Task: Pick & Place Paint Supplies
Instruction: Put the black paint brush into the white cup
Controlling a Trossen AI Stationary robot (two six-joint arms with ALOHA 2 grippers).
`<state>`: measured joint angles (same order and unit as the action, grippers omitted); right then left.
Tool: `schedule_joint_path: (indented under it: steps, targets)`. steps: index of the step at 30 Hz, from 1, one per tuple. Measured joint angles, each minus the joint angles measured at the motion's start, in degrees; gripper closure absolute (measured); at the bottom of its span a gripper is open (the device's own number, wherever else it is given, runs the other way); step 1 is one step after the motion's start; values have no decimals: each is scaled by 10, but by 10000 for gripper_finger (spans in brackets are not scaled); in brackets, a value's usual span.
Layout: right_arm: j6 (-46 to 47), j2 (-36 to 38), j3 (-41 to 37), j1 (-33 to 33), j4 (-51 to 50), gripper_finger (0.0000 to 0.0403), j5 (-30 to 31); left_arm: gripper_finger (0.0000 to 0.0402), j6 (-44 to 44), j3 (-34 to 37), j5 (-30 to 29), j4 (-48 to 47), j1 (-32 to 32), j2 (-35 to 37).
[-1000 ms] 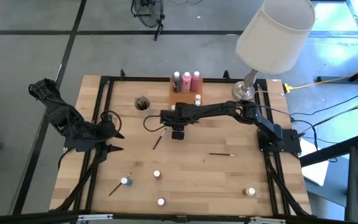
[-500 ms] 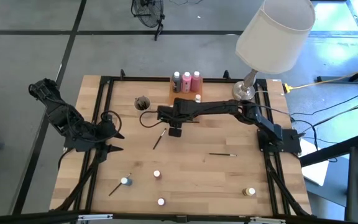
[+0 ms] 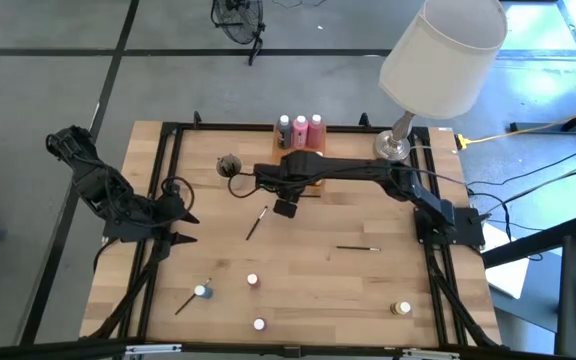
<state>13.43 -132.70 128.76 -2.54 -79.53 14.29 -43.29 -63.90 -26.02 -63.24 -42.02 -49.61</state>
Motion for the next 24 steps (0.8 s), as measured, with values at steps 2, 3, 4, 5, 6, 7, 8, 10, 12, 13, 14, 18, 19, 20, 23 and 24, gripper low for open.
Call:
schedule_joint_path:
  steps: [2, 3, 4, 5, 6, 7, 8, 10, 12, 13, 14, 18, 19, 20, 23, 24]
  targets:
    - [25, 0, 19, 5, -25, 261, -38, 176, 0, 0, 0, 0, 0, 1]
    - [39, 0, 28, 8, -40, 261, -61, 176, 0, 0, 0, 0, 0, 2]
    - [54, 0, 36, 11, -48, 261, -86, 176, 0, 0, 0, 0, 0, 3]
    - [70, 0, 42, 15, -52, 261, -114, 176, 0, 0, 0, 0, 0, 4]
    - [88, 0, 48, 19, -60, 261, -142, 176, 0, 0, 0, 0, 0, 5]
    - [107, 0, 54, 23, -71, 261, -171, 176, 0, 0, 0, 0, 0, 6]
    - [127, 0, 59, 28, -78, 261, -201, 176, 0, 0, 0, 0, 0, 7]
    - [168, 1, 62, 38, -79, 261, -265, 176, 3, 0, 0, 0, 0, 10]
    - [202, 0, 62, 53, -81, 261, -320, 176, 9, 0, 0, 2, 0, 12]
    - [217, 0, 62, 61, -84, 261, -344, 176, 13, 0, 0, 5, 0, 13]
    - [230, 0, 62, 71, -88, 261, -362, 176, 17, 0, 0, 8, 0, 13]
    - [282, 0, 58, 114, -93, 261, -381, 176, 43, 0, 6, 27, 0, 13]
    - [294, 0, 58, 124, -93, 261, -381, 176, 49, 0, 9, 28, 0, 13]
    - [307, 0, 58, 135, -91, 261, -380, 176, 54, 0, 15, 32, 0, 13]
    - [357, 0, 58, 166, -78, 261, -354, 176, 67, 0, 32, 40, 0, 13]
    - [376, 0, 58, 176, -70, 261, -344, 176, 72, 0, 38, 44, 0, 13]
